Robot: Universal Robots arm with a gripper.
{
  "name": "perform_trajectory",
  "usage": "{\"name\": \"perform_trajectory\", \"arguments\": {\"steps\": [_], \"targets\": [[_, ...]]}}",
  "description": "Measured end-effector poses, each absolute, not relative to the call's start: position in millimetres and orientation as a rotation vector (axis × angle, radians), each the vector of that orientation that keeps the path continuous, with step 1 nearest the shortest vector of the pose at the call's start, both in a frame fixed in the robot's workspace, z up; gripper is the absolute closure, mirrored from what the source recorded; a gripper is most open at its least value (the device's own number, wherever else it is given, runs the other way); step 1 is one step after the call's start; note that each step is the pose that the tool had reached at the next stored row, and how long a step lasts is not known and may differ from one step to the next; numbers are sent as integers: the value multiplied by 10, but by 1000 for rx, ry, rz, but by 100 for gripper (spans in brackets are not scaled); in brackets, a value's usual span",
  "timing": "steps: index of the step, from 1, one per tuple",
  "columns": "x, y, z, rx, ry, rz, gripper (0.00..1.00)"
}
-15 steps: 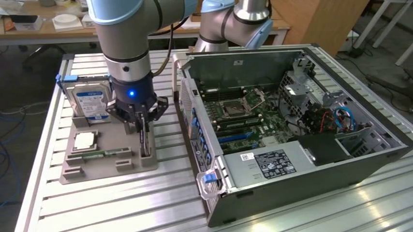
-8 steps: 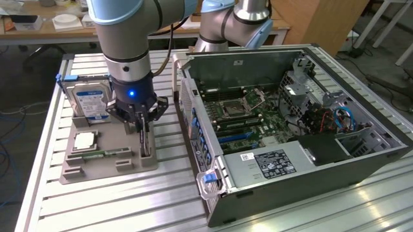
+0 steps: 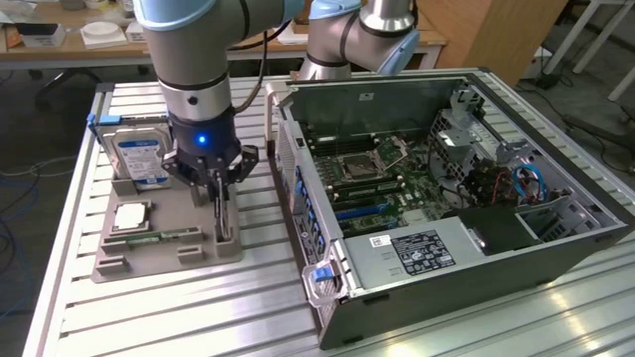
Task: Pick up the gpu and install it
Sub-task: 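Pick up the gpu and move the gpu toward the slot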
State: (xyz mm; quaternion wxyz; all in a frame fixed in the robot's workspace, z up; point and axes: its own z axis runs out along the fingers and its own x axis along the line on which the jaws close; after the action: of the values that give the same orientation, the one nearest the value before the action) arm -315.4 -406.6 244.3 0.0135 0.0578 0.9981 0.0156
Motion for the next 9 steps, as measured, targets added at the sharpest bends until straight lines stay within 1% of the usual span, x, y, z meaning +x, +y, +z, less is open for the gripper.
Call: {"name": "perform_trajectory", "arguments": {"steps": [9], "targets": [[-3154, -4066, 2773, 180, 3109, 52, 73]]}}
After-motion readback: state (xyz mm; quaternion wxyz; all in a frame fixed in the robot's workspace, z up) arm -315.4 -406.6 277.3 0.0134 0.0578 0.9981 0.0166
